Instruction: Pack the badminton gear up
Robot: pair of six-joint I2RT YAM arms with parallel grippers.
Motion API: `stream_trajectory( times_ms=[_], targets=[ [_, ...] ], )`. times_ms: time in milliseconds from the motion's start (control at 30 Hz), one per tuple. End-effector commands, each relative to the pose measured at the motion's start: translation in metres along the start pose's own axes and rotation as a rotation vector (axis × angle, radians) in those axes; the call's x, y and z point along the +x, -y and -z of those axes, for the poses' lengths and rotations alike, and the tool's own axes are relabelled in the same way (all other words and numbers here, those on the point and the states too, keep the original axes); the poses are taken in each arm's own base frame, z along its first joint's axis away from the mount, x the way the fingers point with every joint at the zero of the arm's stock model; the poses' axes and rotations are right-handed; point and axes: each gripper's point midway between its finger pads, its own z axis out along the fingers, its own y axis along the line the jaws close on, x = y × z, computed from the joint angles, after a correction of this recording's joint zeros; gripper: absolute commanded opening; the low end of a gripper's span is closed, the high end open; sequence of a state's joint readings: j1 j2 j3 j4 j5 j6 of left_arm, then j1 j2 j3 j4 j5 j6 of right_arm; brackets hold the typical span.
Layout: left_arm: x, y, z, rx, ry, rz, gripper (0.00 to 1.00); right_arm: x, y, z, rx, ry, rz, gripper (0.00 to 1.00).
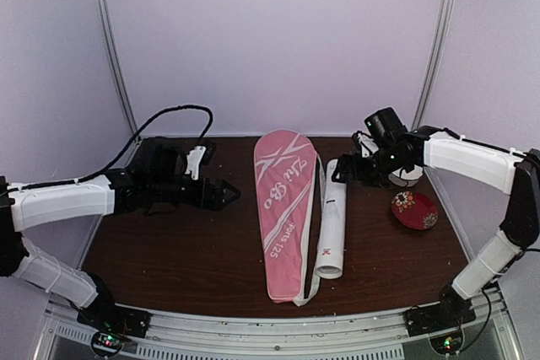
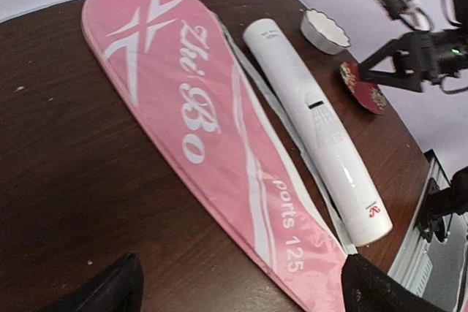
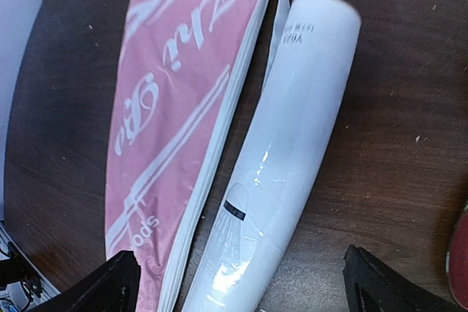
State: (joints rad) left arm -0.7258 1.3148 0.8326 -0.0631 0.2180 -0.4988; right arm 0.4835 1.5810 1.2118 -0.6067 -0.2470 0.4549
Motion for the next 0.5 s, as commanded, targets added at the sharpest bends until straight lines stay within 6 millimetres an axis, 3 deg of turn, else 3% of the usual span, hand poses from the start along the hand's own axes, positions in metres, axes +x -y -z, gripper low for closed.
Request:
stream_trajectory(
  times_ms=[0, 133, 233, 333, 467],
  targets=[
    [-0.032, -0.033, 0.031, -0.071, 0.045, 0.069, 0.98, -0.042, -0.004, 0.066, 0.019, 0.25, 0.047, 1.0],
    [-0.047, -0.077, 0.068, -0.214, 0.098, 0.123, 0.98, -0.051, -0.004, 0.116, 0.004, 0.436, 0.051, 1.0],
    [-0.045, -0.104, 0.093, -0.313, 0.11, 0.171, 0.98, -0.044, 0.003, 0.135, -0.003, 0.524, 0.042, 1.0],
    [-0.036, -0.119, 0.109, -0.39, 0.1, 0.178, 0.98, -0.028, 0.012, 0.136, -0.025, 0.576, 0.025, 1.0],
    [-0.013, -0.128, 0.119, -0.448, 0.107, 0.21, 0.98, -0.003, 0.025, 0.118, -0.062, 0.597, -0.005, 1.0]
  ],
)
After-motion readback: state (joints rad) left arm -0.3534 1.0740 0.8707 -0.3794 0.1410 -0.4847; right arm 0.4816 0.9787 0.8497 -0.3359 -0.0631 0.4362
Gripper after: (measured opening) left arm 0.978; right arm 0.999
